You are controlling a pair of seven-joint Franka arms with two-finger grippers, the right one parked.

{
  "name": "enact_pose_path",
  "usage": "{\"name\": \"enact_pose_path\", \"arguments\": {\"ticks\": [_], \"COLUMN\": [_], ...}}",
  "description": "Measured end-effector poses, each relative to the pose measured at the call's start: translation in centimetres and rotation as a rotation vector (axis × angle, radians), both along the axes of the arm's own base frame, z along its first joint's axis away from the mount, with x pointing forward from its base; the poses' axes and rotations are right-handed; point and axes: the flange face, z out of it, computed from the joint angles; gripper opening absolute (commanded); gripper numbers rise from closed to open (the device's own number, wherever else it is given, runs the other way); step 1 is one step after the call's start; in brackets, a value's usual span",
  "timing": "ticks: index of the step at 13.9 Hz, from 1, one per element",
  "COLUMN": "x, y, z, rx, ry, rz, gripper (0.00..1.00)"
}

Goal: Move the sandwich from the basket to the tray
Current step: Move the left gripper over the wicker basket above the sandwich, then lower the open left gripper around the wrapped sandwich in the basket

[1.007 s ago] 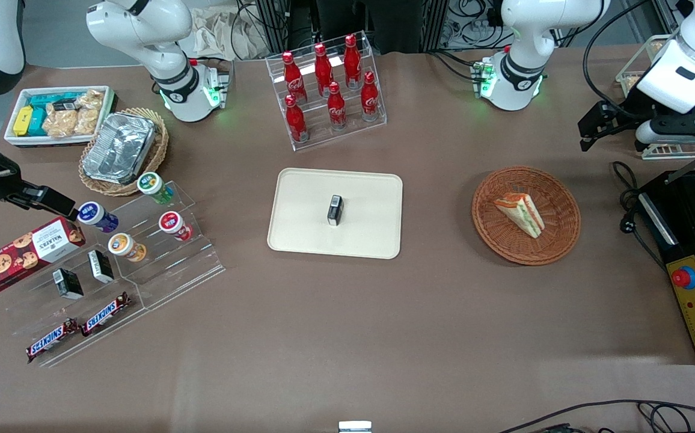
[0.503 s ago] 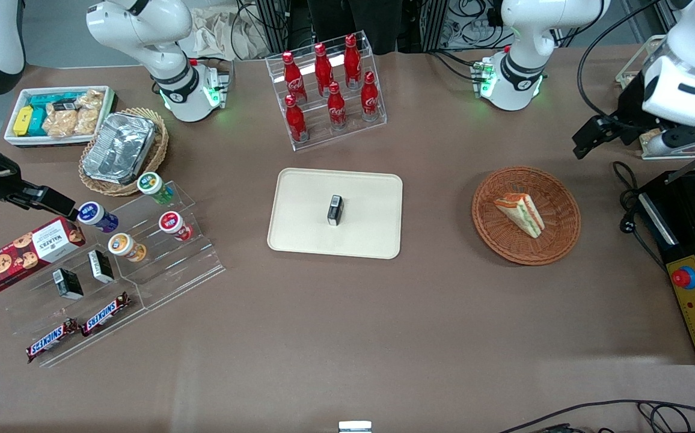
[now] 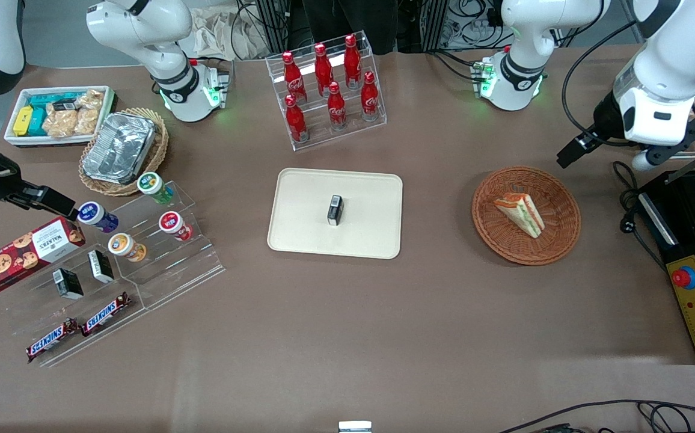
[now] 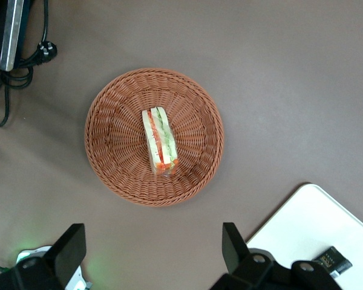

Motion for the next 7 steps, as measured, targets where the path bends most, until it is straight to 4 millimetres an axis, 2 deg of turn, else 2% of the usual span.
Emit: {"name": "enact_pose_path", "arguments": {"ticks": [4,7], "x": [0.1,-0.3], "y": [0.2,0.5], "z": [-3.4,-8.5], "rx": [0.001,0.003], "ry": [-0.011,-0.013], "rz": [0.058,0.127], "gripper": [1.0,1.0]}}
